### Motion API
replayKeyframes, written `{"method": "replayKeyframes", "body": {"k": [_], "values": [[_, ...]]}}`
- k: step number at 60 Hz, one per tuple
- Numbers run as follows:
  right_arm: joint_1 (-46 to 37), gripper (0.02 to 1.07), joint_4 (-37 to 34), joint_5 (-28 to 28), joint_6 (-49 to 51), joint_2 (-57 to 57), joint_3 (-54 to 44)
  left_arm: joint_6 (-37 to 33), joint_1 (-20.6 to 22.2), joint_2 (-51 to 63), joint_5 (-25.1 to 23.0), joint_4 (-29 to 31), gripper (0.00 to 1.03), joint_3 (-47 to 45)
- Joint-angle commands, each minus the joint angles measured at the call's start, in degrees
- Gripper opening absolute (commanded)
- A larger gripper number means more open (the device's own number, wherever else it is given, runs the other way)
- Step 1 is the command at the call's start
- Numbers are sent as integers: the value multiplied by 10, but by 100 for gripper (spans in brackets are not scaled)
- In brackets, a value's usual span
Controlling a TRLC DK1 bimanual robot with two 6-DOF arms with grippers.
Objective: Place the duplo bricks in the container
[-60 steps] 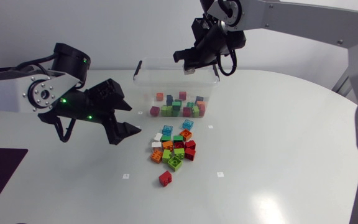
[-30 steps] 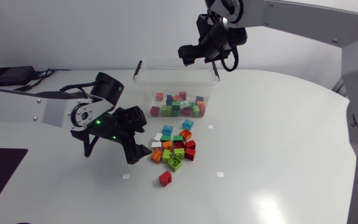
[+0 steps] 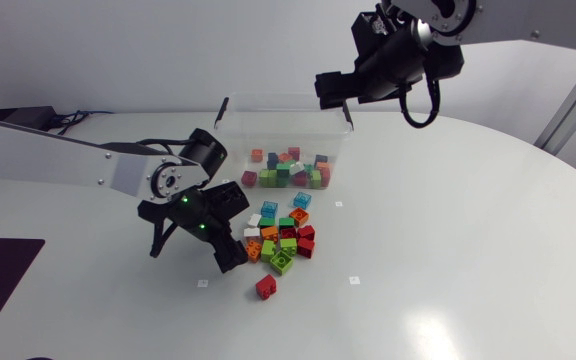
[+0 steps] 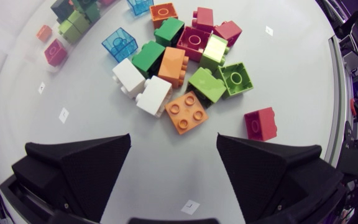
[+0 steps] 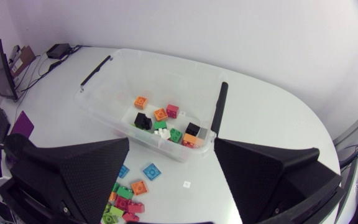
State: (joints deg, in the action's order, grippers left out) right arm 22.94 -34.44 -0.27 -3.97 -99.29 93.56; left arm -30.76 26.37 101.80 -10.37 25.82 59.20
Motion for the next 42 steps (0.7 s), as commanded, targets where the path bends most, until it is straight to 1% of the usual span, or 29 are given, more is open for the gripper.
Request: {"method": "replayKeyframes", "body": {"k": [1, 8, 21, 26, 29, 35, 38, 42], "values": [[-4, 101, 9, -1, 8, 35, -49, 32, 8, 33, 4, 14, 95, 23], [-7, 101, 19, 1, 8, 66, -95, 55, 18, 57, 10, 17, 93, 42], [-9, 101, 36, 4, 8, 108, -172, 90, 27, 74, 11, 25, 91, 64], [-9, 101, 41, 6, 8, 119, -200, 102, 32, 82, 22, 25, 91, 72], [-8, 101, 46, 7, 8, 126, -214, 105, 33, 84, 22, 25, 87, 73], [-8, 101, 53, 11, 8, 139, -242, 113, 38, 90, 24, 25, 84, 77], [-7, 101, 56, 12, 8, 143, -254, 118, 40, 92, 25, 25, 80, 79], [-7, 101, 62, 14, 8, 146, -269, 124, 43, 95, 25, 25, 72, 81]]}}
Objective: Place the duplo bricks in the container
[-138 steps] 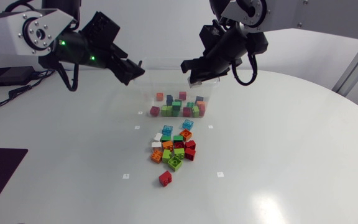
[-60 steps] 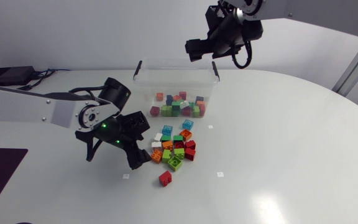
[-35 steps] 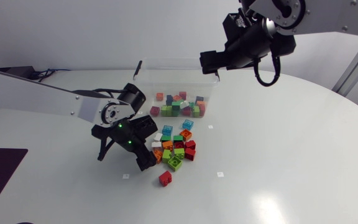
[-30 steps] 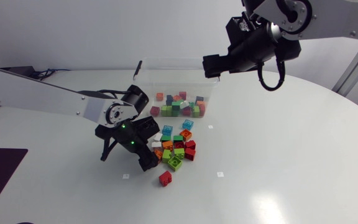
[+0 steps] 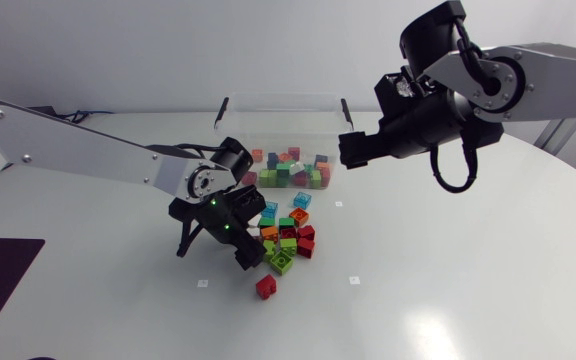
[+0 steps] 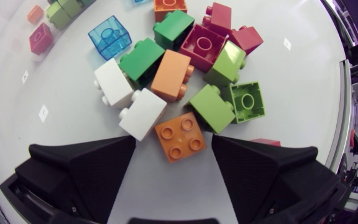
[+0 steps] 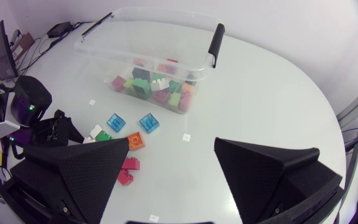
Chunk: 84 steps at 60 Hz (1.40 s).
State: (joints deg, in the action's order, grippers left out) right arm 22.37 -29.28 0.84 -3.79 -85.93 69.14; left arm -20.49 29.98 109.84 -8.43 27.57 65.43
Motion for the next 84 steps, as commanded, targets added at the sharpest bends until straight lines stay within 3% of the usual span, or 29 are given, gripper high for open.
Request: {"method": "replayKeyframes", "body": {"k": [1, 14, 28, 50, 74, 84], "values": [[-1, 101, 12, 4, 7, 14, -29, 21, 8, 15, 6, 7, 69, 20], [6, 101, 18, 14, 27, 24, -67, 29, 9, 15, 7, 7, 34, 23], [41, 101, 24, 58, 76, 63, -135, 19, -2, -6, 8, 28, 32, 3], [73, 102, 25, 116, 166, -18, -161, -6, -13, -65, 9, 48, 32, -33], [91, 102, 59, 108, 230, -136, -119, -23, -27, -161, 17, 89, 32, -7], [102, 97, 80, 98, 244, -165, -112, -31, -43, -183, 17, 104, 32, 21]]}}
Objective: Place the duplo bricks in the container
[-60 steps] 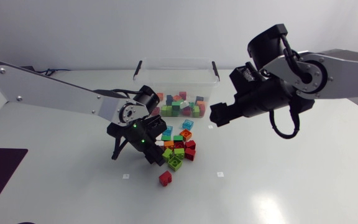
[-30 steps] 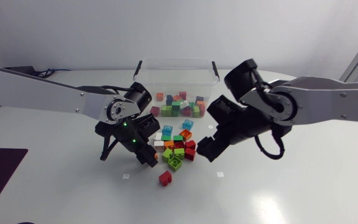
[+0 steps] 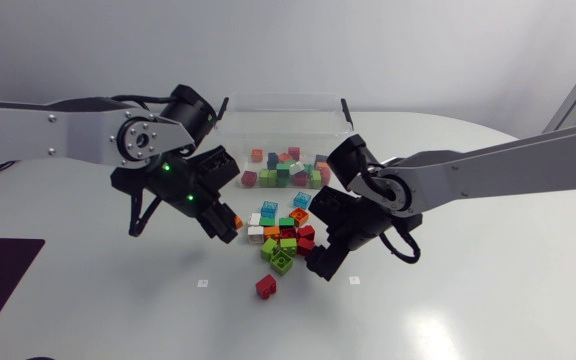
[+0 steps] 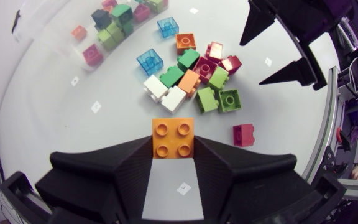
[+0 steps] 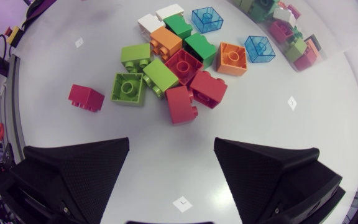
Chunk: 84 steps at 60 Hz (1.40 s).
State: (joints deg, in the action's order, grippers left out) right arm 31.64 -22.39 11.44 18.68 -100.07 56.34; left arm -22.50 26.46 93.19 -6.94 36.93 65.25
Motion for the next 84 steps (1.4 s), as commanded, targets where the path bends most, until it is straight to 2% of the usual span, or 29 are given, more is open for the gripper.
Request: {"method": "replayKeyframes", "body": {"k": [1, 7, 18, 34, 50, 56, 68, 71, 84], "values": [[10, 97, 11, -9, 20, -24, 17, -11, -8, -18, 3, 10, 32, 23], [18, 95, 21, -19, 27, -43, 28, -18, -11, -37, 3, 13, 32, 42], [20, 86, 23, -27, 34, -64, 50, -22, -13, -56, 2, 10, 32, 76], [20, 61, 34, -28, 42, -73, 61, -19, -18, -58, -2, -13, 32, 128], [22, 55, 40, -29, 48, -94, 62, -5, -32, -49, -18, -44, 32, 166], [23, 46, 52, -34, 47, -95, 60, 2, -36, -45, -28, -63, 32, 173], [22, 43, 58, -36, 49, -82, 42, 11, -36, -20, -34, -101, 32, 183], [19, 36, 71, -35, 49, -68, 29, 13, -36, -11, -34, -113, 33, 185], [2, 30, 72, -33, 50, -38, 6, 23, -39, 38, -42, -143, 33, 204]]}}
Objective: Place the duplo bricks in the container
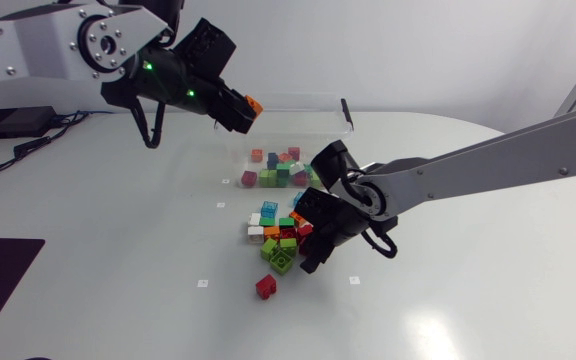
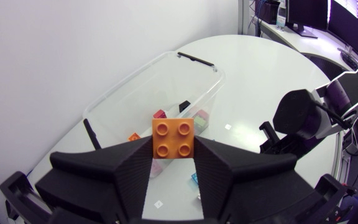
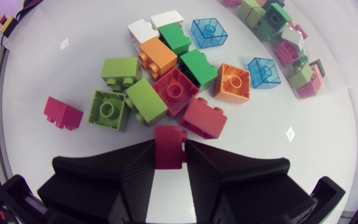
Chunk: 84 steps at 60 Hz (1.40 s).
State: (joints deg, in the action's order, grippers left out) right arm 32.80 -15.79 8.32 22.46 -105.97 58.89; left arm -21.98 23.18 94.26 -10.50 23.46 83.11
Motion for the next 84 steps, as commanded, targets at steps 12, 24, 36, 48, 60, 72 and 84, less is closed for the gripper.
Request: {"method": "replayKeyframes", "body": {"k": [12, 24, 36, 48, 60, 72, 84], "values": [[-20, 30, 0, 0, 14, 64, -41, 21, -10, 64, -7, -20, 33, 50], [-44, 30, -39, 13, 20, 132, -36, 28, -16, 111, -8, -29, 33, 83], [-60, 30, -90, 21, 20, 183, -4, 41, -23, 167, -7, -37, 33, 130], [-77, 30, -127, 36, 11, 206, 43, 47, -31, 211, -7, -32, 72, 177], [-93, 30, -137, 41, -3, 203, 95, 47, -38, 189, -3, -32, 98, 165], [-109, 30, -134, 51, -30, 178, 158, 32, -45, 102, -4, -38, 98, 90], [-121, 30, -124, 57, -59, 132, 227, -18, -44, 0, -8, -39, 98, -9]]}}
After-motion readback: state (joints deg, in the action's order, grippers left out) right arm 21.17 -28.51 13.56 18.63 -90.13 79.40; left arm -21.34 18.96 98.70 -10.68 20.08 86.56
